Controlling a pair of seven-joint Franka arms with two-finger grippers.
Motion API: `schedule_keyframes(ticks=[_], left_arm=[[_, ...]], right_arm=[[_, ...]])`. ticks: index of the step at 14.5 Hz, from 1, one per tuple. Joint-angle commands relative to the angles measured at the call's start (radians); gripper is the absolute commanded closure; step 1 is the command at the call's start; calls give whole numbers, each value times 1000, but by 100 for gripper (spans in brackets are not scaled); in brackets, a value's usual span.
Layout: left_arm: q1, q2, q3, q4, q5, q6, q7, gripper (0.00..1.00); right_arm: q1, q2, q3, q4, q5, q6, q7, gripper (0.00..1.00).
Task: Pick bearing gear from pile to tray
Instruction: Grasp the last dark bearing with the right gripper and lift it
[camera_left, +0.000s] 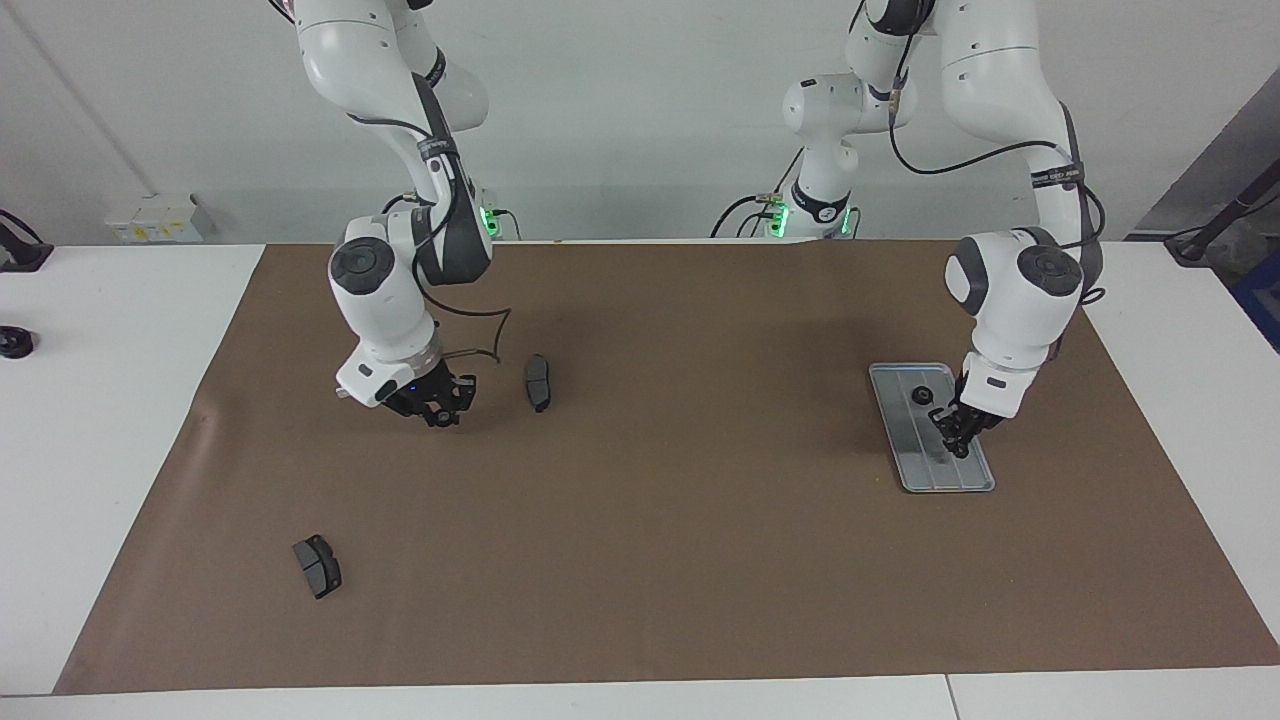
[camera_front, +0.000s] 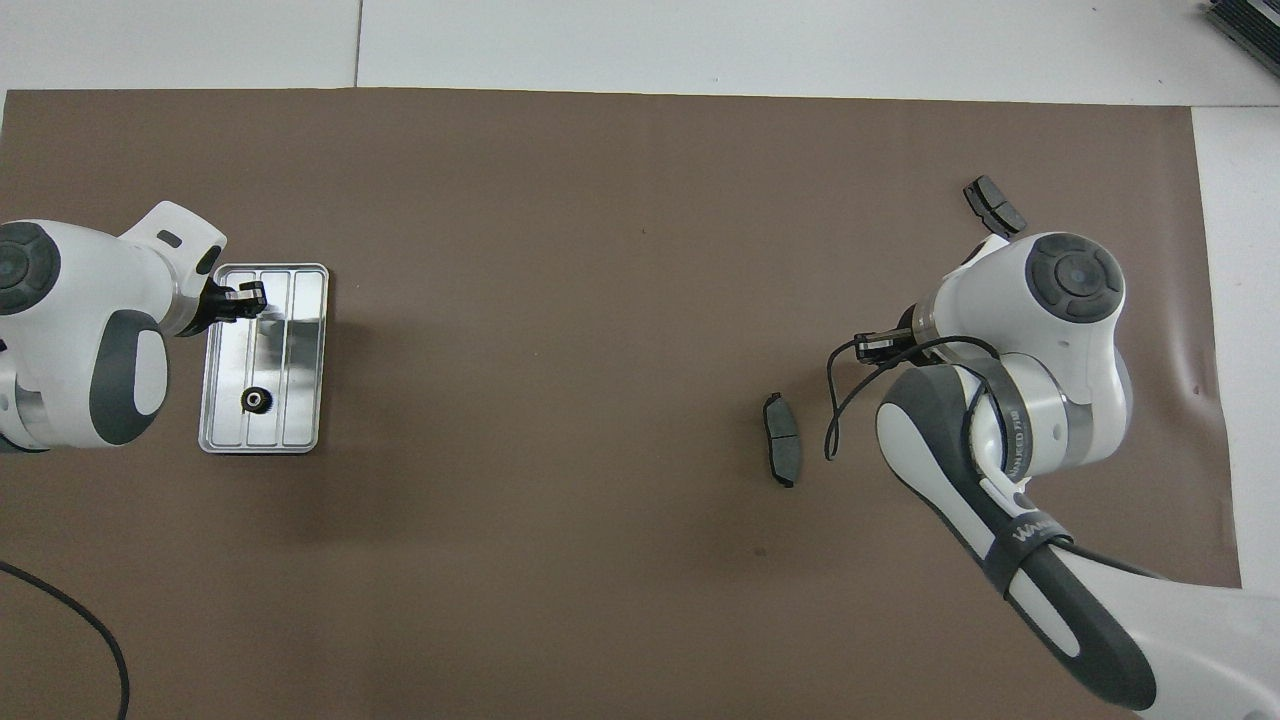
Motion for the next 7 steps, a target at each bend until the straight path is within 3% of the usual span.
schedule_keyframes(ticks=[1, 2, 7], left_arm=[[13, -5, -12, -24, -4, 19, 2, 52], [13, -7, -14, -30, -4, 19, 2, 35], [-1, -17, -14, -23, -4, 7, 2, 25]], right_arm=[[103, 10, 7, 68, 19, -24, 132, 85], [148, 24, 7, 100, 22, -24, 181, 89], [306, 51, 7, 194, 71, 29, 307, 95]])
